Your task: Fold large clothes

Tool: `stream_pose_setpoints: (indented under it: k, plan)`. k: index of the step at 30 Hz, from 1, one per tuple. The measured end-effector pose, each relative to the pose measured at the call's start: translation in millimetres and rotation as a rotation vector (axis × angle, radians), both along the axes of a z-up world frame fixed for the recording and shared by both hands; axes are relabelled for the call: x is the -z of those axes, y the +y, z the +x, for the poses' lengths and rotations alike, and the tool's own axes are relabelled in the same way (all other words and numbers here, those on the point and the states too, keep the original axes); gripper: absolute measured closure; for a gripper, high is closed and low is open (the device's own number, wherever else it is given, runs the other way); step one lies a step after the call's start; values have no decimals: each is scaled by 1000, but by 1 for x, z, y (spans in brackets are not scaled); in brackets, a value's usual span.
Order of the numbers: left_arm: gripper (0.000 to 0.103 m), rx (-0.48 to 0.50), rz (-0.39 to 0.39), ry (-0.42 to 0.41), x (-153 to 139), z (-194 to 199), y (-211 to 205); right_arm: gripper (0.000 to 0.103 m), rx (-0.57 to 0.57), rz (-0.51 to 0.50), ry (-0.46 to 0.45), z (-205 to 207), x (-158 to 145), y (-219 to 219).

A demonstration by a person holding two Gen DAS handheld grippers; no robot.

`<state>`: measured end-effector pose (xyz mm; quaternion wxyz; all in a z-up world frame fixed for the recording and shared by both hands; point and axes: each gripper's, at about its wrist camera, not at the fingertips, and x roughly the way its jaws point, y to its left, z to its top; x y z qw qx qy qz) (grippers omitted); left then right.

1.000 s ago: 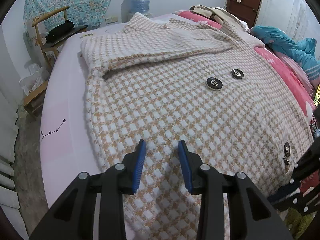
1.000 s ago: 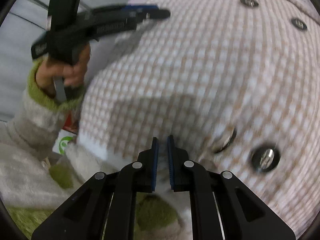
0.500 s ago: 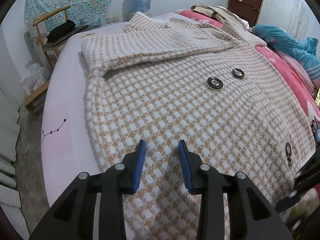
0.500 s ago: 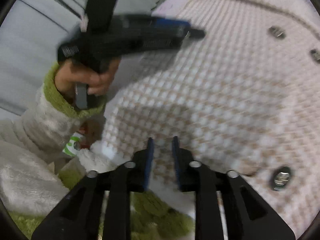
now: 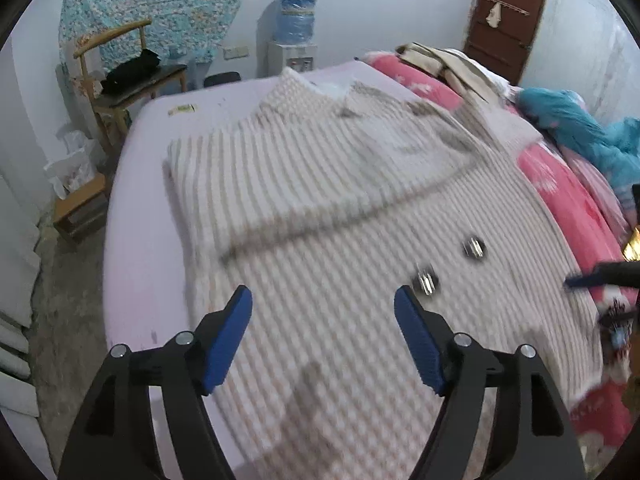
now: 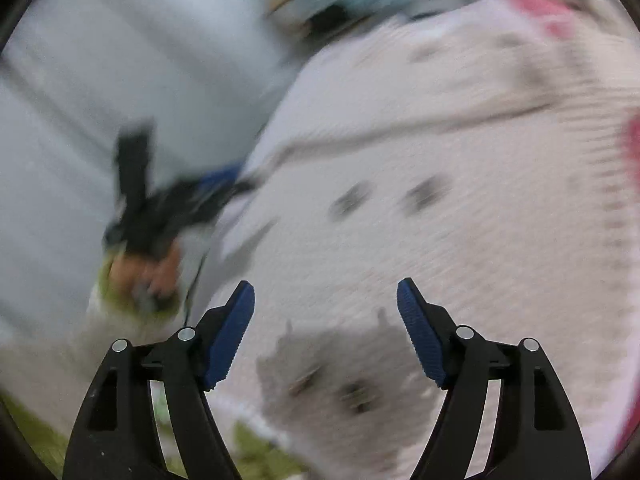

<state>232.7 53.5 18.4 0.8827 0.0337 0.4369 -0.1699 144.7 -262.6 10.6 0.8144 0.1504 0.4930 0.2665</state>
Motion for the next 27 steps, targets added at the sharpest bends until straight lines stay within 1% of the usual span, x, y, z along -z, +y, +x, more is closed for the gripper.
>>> stream_pose_setpoints:
  k: [1,2,3,4,6,7,8,10,12,13,14,16,17,18,21,22,23,25,27]
  plan:
    - [26,-13,0,-12,-3,12,-4,33,71,1,-11,12,-3,-24]
    - [25,-26,3,-26,-5,25,-7,33,166,0,-25,29,-9,-59]
    - [24,-38,6,-35,-6,33,-8,33,226,4,-34,39,-12,-82]
    - [24,-62,13,-49,-6,50,-11,33,307,17,-47,56,-16,-117]
    - [24,-83,18,-55,-3,75,-17,33,410,30,-53,76,-21,-149]
    - [24,-95,23,-52,0,87,-19,33,457,34,-56,88,-22,-171]
    - [24,-118,30,-49,5,104,-21,33,516,20,-59,99,-23,-201]
    - [24,-152,34,-30,16,127,-23,33,612,-19,-48,125,-21,-240]
    - [24,-189,36,2,29,146,-21,33,696,-43,-61,142,-22,-273]
    - [24,-214,38,26,38,157,-18,33,722,-53,-60,147,-22,-282]
    - [24,-226,41,41,43,162,-18,33,771,-72,-62,156,-19,-295]
    - [24,-246,46,68,53,170,-17,33,843,-76,-54,170,-17,-329]
    - [24,-247,47,68,57,172,-16,33,874,-72,-50,172,-12,-338]
    - [23,-244,52,59,58,171,-17,33,909,-69,-43,172,-14,-347]
    - [21,-224,76,38,59,170,-20,38,1021,-31,-13,185,1,-393]
    - [21,-224,75,34,59,169,-21,40,1071,-11,4,194,14,-405]
    - [21,-224,71,33,59,169,-20,43,1100,11,18,196,19,-414]
    - [20,-227,59,31,59,169,-19,45,1146,45,50,198,22,-433]
    - [20,-231,44,30,59,167,-17,48,1179,73,79,203,38,-445]
